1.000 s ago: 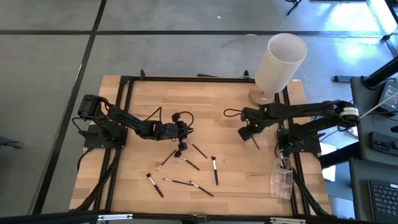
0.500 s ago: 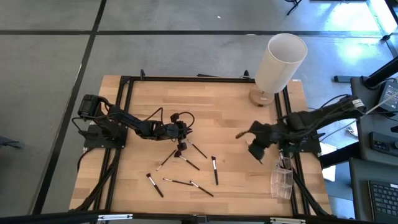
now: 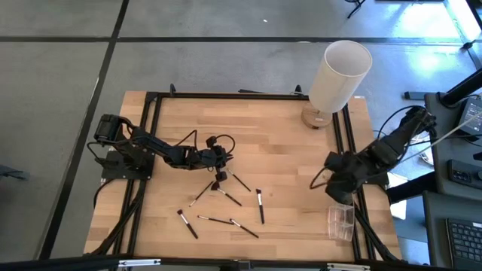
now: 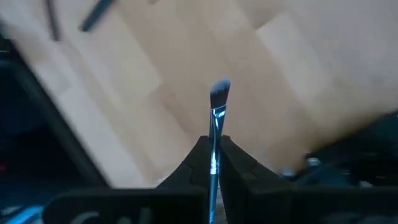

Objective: Put items in baskets/containers
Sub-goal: Put the foundation brush into the left section of the transparent organizer

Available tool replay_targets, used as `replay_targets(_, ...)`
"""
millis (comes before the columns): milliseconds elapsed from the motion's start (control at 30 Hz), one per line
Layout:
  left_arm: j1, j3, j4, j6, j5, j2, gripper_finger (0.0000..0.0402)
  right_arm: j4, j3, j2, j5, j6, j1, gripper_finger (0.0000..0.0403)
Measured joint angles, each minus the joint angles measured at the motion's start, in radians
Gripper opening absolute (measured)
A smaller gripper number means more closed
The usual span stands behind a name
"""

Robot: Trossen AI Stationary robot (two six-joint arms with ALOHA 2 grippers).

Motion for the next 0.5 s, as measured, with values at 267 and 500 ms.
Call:
replay_targets(267,0.000,0.000,-0.006,0.000,0.001,0.000,0.0032,-0.059,-0.024,-0.004,0.198,0.112,0.157,0.0021)
replay_targets(500,0.000,0.000,-0.008,-0.001,0.007,0.000,0.0032,-0.053,-0.072,0.026,0.221,0.235,0.307,0.0020)
